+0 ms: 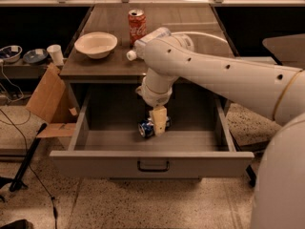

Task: Pick pepsi can from top drawer and place on counter

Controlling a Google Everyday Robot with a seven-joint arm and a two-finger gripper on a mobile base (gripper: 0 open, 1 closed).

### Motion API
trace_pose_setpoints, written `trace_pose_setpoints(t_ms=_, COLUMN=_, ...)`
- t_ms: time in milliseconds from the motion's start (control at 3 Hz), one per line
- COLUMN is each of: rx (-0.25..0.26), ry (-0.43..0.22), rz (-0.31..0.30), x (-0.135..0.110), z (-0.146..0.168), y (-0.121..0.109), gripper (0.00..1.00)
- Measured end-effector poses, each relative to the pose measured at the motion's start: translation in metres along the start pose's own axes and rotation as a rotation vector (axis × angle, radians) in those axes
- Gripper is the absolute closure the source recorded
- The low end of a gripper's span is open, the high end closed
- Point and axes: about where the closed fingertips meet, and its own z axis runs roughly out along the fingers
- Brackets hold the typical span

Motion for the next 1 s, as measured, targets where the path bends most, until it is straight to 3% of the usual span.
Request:
trace_pose_setpoints(t_ms=333, rx=-0.024, ry=0.019, rz=0.016, x=0.004, z=0.020, y=-0.003, gripper=0.00)
trace_pose_setpoints(t_ms=1000, rx=-0.033, ry=0.076, rz=0.065, x=0.011, z=0.046, y=0.012, gripper=0.00)
